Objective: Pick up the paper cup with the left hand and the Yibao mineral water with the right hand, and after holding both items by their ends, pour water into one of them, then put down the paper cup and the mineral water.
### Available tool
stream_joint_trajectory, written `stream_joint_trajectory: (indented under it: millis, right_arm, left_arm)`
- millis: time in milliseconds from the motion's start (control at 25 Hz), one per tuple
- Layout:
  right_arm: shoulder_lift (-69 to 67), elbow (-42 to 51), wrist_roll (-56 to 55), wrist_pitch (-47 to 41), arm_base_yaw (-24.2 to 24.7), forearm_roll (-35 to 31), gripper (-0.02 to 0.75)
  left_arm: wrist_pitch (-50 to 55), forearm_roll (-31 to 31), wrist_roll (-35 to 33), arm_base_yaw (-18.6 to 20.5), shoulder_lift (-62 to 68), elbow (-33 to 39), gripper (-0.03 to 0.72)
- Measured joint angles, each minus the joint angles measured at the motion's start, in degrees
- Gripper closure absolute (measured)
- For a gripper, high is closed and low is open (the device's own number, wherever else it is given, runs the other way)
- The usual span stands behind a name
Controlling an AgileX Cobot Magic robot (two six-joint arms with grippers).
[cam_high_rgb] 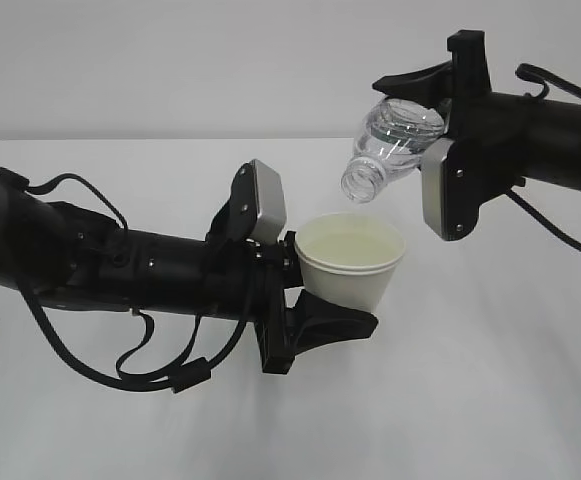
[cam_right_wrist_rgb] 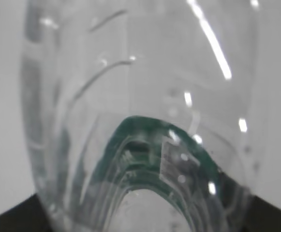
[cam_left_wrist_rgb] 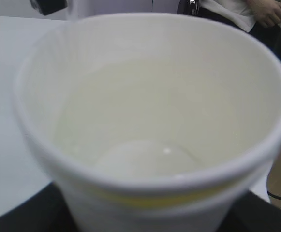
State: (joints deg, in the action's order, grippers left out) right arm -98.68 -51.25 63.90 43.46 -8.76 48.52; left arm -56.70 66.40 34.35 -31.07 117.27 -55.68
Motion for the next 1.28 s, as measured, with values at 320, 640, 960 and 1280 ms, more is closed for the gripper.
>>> stream_joint_trajectory:
  millis: [320, 640, 960, 1280]
  right_arm:
    - [0.0, 1.3, -1.4, 0.0, 0.0, -0.1, 0.302]
    - [0.0, 1.6, -2.4, 0.4, 0.0, -0.1, 0.303]
    - [0.0, 1.6, -5.0, 1.3, 0.0, -1.2, 0.302]
    - [0.0, 1.6, -8.9, 2.2, 0.0, -5.5, 0.302]
  left_arm:
    - [0.0, 0.0, 0.0, 0.0, 0.0, 0.0, 0.258]
    - [0.0, -0.5, 0.0, 0.0, 0.0, 0.0, 0.258]
    - [1.5, -2.0, 0.0, 0.0, 0.0, 0.0, 0.258]
    - [1.9, -4.2, -1.3, 0.0, 0.0, 0.0, 0.258]
